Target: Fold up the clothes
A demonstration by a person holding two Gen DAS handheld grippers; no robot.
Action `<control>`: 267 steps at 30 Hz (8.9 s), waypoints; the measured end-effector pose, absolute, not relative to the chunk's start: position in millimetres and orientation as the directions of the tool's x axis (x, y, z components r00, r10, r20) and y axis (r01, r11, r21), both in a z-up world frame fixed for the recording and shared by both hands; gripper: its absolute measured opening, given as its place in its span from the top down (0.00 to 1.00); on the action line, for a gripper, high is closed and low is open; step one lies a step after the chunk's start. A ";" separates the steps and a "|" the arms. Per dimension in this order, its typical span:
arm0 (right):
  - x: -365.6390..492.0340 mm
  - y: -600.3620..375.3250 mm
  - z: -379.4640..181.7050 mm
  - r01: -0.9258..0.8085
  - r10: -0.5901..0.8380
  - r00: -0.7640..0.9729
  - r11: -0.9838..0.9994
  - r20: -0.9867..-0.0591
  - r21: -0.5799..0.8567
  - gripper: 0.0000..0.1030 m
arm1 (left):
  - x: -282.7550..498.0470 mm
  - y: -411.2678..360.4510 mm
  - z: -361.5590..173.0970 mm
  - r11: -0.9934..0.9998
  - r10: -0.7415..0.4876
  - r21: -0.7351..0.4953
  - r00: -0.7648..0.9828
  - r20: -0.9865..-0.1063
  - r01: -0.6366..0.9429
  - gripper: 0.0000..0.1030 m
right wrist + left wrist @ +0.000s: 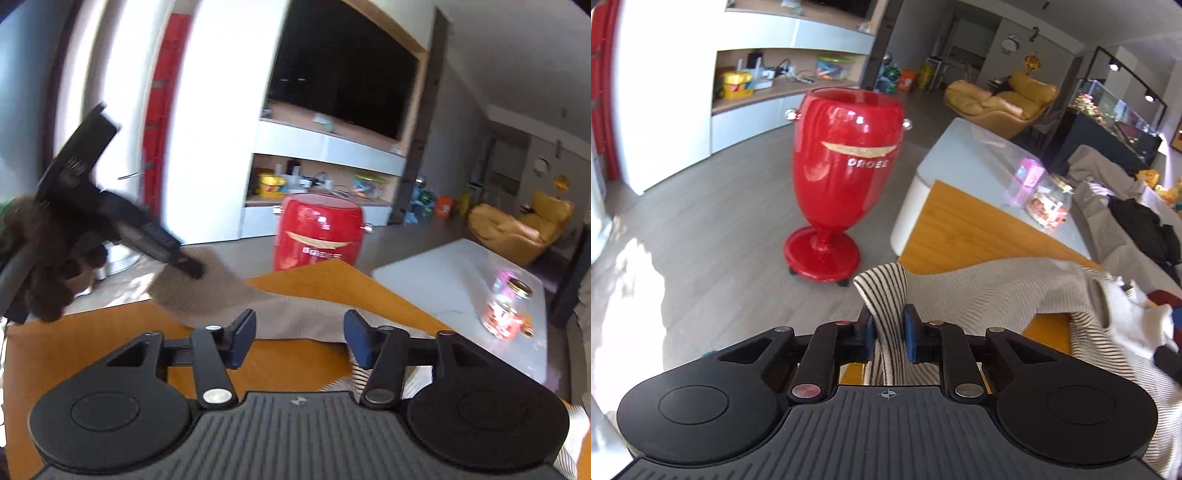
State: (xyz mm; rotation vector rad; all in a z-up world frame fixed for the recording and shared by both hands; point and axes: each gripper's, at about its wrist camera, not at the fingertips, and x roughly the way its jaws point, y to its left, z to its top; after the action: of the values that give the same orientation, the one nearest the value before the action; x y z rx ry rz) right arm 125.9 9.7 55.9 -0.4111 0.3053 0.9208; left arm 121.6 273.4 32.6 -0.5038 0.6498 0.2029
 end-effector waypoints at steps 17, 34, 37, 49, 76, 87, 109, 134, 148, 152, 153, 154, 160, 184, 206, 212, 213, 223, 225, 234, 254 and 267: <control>145.2 35.6 66.4 -0.659 0.594 0.749 0.715 -0.293 -0.234 1.00 | 144.2 192.2 122.4 0.865 -0.266 -0.501 0.877 -0.400 0.034 0.87; 188.0 -89.5 49.3 -0.618 0.626 0.595 0.758 -0.505 0.211 0.63 | 140.1 146.4 35.4 0.990 0.032 0.131 0.806 -0.591 0.057 0.32; 187.0 -68.0 41.6 -0.623 0.733 0.481 0.672 -0.481 0.401 0.56 | 139.4 160.2 31.3 0.996 0.041 0.089 0.797 -0.603 0.016 0.32; 247.0 33.2 9.9 -0.492 0.813 0.281 0.579 -0.510 0.650 0.76 | 104.2 193.0 48.9 0.995 -0.043 -0.095 0.772 -0.634 -0.023 0.14; 307.6 -234.9 63.1 -0.349 0.361 0.712 0.926 -0.602 0.142 0.97 | 219.4 49.7 56.8 0.898 -0.431 -0.322 0.743 -0.513 0.299 0.01; 304.0 -234.7 13.3 -0.269 0.283 0.689 0.955 -0.667 0.127 0.87 | 267.4 56.1 -15.3 0.939 -0.342 -0.243 0.745 -0.573 0.244 0.00; 266.0 -219.6 37.1 -0.248 0.339 0.708 0.941 -0.620 0.230 0.52 | 189.6 118.5 7.1 0.931 -0.357 -0.276 0.764 -0.538 0.240 0.00; 253.6 -229.0 33.6 -0.240 0.286 0.776 0.958 -0.562 0.155 0.70 | 221.5 87.3 24.6 0.926 -0.378 -0.245 0.719 -0.583 0.288 0.00; 308.4 -177.9 -10.0 -0.330 0.475 0.679 0.879 -0.560 0.344 0.27 | 263.9 71.9 -10.1 0.915 -0.403 -0.264 0.706 -0.582 0.305 0.00; 290.5 -171.2 1.5 -0.337 0.436 0.701 0.900 -0.564 0.277 0.24 | 261.0 69.0 -12.2 0.918 -0.396 -0.237 0.709 -0.583 0.318 0.00; 284.6 -170.9 5.6 -0.341 0.430 0.708 0.903 -0.560 0.261 0.21 | 261.0 70.1 -12.5 0.916 -0.401 -0.243 0.709 -0.581 0.318 0.00; 277.3 -172.6 8.4 -0.346 0.432 0.716 0.902 -0.549 0.258 0.16 | 261.0 71.5 -12.8 0.914 -0.406 -0.250 0.708 -0.578 0.320 0.00; 243.8 -188.8 -4.4 -0.320 0.440 0.720 0.897 -0.536 0.305 0.05 | 259.8 76.9 -14.2 0.904 -0.428 -0.279 0.709 -0.561 0.325 0.00; 312.2 -157.4 48.5 -0.422 0.428 0.663 0.891 -0.614 0.166 0.46 | 244.2 140.0 25.3 0.893 -0.422 -0.413 0.649 -0.633 0.177 0.00; 189.0 -148.3 76.7 -0.582 0.600 0.538 0.772 -0.592 0.254 0.89 | 191.1 189.9 59.1 0.841 -0.419 -0.530 0.748 -0.514 0.107 0.00; 114.9 -136.7 36.6 -0.631 0.550 0.474 0.757 -0.687 0.171 0.87 | 186.4 170.1 78.3 0.849 -0.447 -0.495 0.749 -0.490 0.184 0.00; 109.5 -138.9 36.3 -0.627 0.552 0.476 0.759 -0.685 0.175 0.86 | 184.7 166.2 80.7 0.851 -0.453 -0.487 0.746 -0.489 0.197 0.00; 111.5 -223.4 82.9 -0.431 0.502 0.662 0.863 -0.557 0.265 0.30 | 162.4 136.5 25.5 0.949 -0.304 -0.188 0.587 -0.750 0.252 0.00; 116.3 -232.2 74.8 -0.378 0.465 0.664 0.884 -0.585 0.274 0.30 | 158.3 140.4 16.7 0.956 -0.274 -0.156 0.562 -0.781 0.250 0.00; 141.4 -224.0 15.2 -0.308 0.475 0.569 0.880 -0.671 0.362 0.30 | 163.7 164.1 12.6 0.800 -0.582 -0.570 0.483 -0.655 0.191 0.00; 247.5 -209.1 22.0 -0.319 0.528 0.636 0.844 -0.563 0.430 0.80 | 277.1 136.5 26.7 0.828 -0.537 -0.524 0.550 -0.640 0.199 0.57; 172.6 -227.7 43.9 -0.357 0.552 0.624 0.831 -0.553 0.427 0.81 | 179.5 157.0 46.6 0.784 -0.597 -0.562 0.563 -0.571 0.262 0.58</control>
State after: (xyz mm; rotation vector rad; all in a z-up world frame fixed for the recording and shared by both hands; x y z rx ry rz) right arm 172.6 -227.7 43.9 0.2887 0.7279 0.5306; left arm 179.5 157.0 46.6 -0.4462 0.8295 -0.5258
